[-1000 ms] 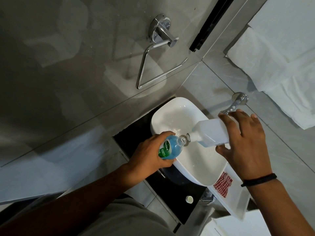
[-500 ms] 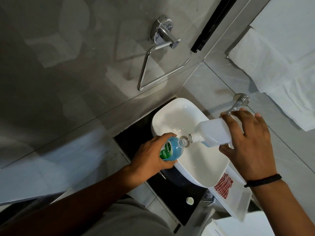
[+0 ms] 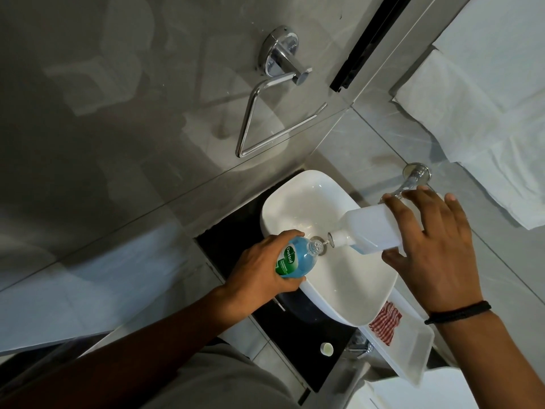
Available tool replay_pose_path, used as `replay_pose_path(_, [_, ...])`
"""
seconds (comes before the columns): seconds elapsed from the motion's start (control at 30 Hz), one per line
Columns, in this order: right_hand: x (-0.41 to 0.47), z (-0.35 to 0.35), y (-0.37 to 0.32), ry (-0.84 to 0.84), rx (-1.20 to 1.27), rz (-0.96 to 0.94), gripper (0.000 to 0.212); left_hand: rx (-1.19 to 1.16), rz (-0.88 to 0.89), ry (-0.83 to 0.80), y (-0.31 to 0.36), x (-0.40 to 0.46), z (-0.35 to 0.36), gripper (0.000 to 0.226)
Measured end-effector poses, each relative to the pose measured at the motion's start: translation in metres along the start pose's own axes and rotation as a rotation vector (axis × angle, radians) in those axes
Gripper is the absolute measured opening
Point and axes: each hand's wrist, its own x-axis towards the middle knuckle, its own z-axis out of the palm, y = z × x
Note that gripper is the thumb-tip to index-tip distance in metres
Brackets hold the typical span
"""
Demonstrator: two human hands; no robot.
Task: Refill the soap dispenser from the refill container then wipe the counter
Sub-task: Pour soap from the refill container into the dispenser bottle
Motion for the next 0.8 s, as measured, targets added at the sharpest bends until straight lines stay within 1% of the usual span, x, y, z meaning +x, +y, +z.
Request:
replay_pose_path(0.37, [0.006, -0.001, 0.003, 0.017, -0.035, -0.018, 0.097, 0.009, -0.017, -0.005, 0.003, 0.004, 0.0, 0.091])
replay_pose_path(0.6, [0.006, -0.001, 0.007, 0.027, -0.061, -0.04, 0.1, 0.012, -0.021, -0.025, 0.006, 0.007, 0.003, 0.092])
replay_pose_path(0.8, [0.006, -0.004, 0.01, 0.036, -0.096, -0.052, 0.102, 0.016, -0.019, -0.007, 0.006, 0.007, 0.005, 0.091])
